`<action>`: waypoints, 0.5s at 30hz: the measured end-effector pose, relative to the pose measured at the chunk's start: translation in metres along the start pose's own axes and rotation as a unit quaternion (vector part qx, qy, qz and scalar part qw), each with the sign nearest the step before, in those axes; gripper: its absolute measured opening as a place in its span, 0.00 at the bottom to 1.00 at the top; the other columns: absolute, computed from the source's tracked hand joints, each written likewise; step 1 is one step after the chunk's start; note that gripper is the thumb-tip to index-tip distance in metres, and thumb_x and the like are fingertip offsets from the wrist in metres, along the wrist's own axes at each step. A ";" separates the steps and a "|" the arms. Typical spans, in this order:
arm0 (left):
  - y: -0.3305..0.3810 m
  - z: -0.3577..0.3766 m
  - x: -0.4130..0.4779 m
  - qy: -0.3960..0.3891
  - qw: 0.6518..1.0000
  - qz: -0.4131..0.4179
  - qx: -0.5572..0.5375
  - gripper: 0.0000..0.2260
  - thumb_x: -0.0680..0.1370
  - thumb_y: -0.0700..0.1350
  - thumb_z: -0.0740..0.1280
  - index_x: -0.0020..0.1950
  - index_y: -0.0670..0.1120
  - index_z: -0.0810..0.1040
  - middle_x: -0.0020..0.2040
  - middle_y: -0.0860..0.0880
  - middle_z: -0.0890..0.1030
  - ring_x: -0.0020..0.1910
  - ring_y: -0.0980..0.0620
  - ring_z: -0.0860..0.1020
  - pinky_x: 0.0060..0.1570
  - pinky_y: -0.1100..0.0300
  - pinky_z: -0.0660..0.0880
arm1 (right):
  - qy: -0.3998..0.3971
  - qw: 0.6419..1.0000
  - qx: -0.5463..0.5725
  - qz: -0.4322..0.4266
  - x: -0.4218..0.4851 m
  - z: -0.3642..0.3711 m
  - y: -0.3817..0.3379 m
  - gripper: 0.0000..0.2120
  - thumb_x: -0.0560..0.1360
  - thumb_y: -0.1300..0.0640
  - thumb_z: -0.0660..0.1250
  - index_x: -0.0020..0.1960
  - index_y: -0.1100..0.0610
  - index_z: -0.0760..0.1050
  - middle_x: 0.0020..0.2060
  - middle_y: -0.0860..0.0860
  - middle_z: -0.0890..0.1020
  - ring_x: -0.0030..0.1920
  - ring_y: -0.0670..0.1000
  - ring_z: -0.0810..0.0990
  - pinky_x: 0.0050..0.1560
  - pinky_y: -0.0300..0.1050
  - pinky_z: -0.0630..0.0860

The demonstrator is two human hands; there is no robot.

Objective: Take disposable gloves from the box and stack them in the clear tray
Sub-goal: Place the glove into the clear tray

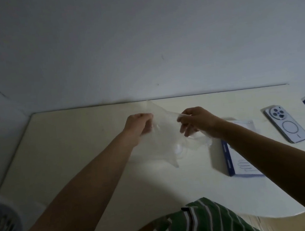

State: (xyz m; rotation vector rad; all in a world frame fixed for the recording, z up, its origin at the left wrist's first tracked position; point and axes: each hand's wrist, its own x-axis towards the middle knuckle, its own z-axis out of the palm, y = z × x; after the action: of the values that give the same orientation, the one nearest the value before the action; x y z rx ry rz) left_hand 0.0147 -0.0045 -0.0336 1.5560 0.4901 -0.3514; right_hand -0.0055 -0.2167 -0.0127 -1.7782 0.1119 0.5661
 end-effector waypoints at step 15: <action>-0.026 -0.038 0.004 0.199 0.907 0.139 0.344 0.13 0.83 0.47 0.54 0.56 0.37 0.69 0.49 0.37 0.79 0.49 0.36 0.77 0.43 0.52 0.67 | 0.278 0.937 -0.179 -0.109 0.037 0.028 -0.016 0.12 0.75 0.61 0.67 0.58 0.61 0.75 0.50 0.58 0.81 0.49 0.54 0.78 0.55 0.51 0.74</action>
State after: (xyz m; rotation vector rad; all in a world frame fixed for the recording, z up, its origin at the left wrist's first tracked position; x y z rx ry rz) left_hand 0.0021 0.0333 -0.0562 2.3792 0.4698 0.0363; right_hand 0.0242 -0.1775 -0.0193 -2.2331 0.2080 -0.1013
